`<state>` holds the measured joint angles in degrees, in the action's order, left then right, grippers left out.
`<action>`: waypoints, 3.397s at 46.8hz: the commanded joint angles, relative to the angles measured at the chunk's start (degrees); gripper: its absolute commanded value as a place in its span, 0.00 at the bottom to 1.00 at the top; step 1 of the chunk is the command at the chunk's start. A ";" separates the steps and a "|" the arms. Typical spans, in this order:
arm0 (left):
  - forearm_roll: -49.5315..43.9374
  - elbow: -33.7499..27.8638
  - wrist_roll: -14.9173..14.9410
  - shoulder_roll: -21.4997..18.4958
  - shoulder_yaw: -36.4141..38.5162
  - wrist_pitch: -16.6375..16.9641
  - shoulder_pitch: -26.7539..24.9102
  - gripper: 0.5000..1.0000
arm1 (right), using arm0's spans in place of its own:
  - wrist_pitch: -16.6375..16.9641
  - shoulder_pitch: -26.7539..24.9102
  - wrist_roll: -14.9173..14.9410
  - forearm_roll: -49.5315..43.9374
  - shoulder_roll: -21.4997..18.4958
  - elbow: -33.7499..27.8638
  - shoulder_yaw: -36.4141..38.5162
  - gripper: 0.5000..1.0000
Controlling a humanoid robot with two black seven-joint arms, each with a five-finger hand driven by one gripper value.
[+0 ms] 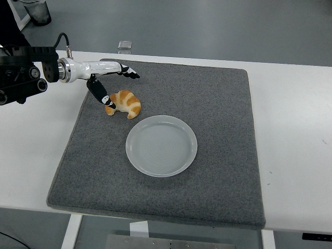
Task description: Place the bread on the plate
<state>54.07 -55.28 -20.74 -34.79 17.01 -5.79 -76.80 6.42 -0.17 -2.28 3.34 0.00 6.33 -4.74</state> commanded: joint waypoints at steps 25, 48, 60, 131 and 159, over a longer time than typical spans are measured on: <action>0.59 5.53 0.17 6.14 2.24 4.03 2.79 0.98 | 0.00 0.00 -0.01 0.00 0.00 0.00 0.00 0.90; 0.77 6.33 0.87 7.28 2.24 4.65 4.02 0.89 | 0.00 0.00 -0.01 0.00 0.00 0.00 0.00 0.90; 0.86 6.33 0.87 7.72 2.15 6.23 4.64 0.76 | 0.00 0.00 -0.01 0.00 0.00 0.00 0.00 0.90; 6.13 3.52 0.52 8.43 1.80 10.45 -0.10 0.00 | 0.00 0.00 -0.01 0.00 0.00 0.00 0.00 0.91; 5.08 -5.45 -0.01 1.22 -0.31 4.39 -21.20 0.00 | 0.00 0.00 -0.01 0.00 0.00 0.00 0.00 0.90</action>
<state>59.05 -60.20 -20.55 -33.58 17.43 -0.92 -97.39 6.42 -0.18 -2.28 3.34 0.00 6.33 -4.75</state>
